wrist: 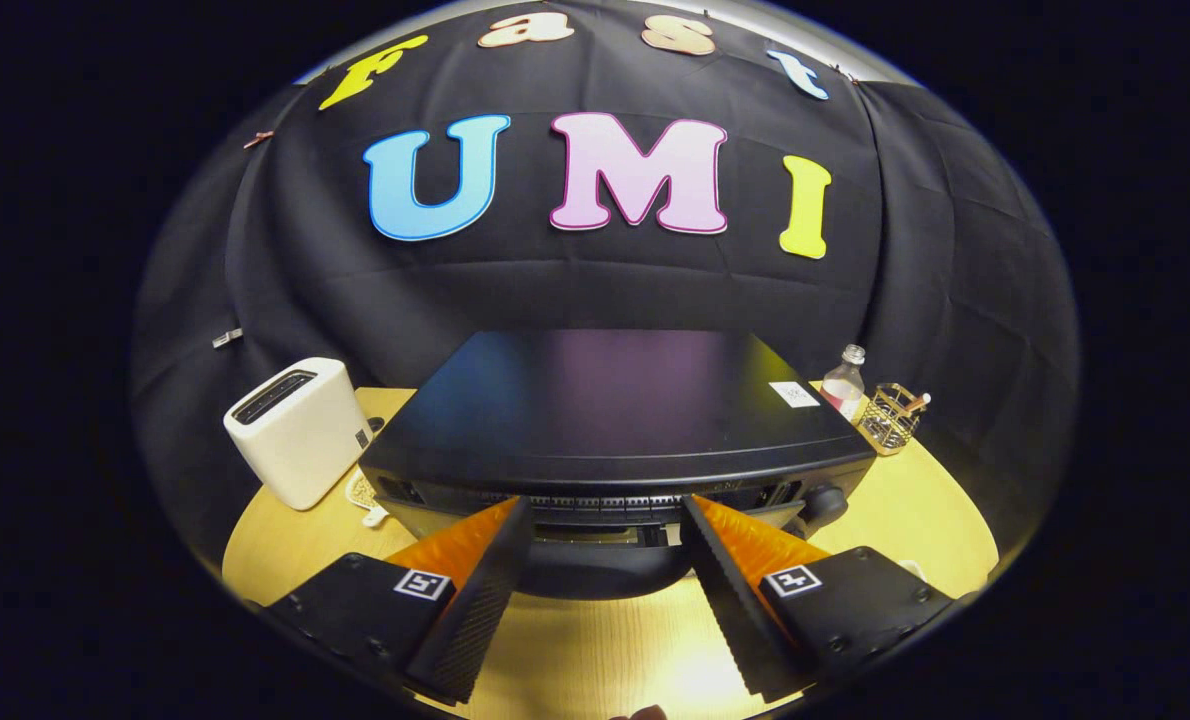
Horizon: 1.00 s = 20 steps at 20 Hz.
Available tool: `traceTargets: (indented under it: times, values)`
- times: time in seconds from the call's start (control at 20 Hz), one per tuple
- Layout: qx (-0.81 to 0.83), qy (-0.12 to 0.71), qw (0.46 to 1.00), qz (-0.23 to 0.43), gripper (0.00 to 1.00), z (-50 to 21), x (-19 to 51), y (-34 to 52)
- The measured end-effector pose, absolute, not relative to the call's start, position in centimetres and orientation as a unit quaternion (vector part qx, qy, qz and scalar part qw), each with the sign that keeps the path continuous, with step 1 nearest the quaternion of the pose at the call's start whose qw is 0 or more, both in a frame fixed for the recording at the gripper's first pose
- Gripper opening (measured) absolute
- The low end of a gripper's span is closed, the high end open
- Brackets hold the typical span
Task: Open the toaster oven, put the food inside, and close the toaster oven door.
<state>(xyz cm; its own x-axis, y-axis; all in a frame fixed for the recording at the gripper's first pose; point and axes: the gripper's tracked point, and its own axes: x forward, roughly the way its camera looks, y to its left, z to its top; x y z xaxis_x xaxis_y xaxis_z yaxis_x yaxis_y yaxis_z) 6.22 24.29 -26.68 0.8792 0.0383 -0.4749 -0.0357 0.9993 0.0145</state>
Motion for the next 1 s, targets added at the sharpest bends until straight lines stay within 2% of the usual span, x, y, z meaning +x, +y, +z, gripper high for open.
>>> traceTargets:
  times: [0.7,1.0]
  values:
    - [0.0,0.319,0.947,0.029,0.98,-31.1,-1.8,23.6]
    - [0.005,0.424,0.905,0.038,0.98,-37.9,-7.1,23.1]
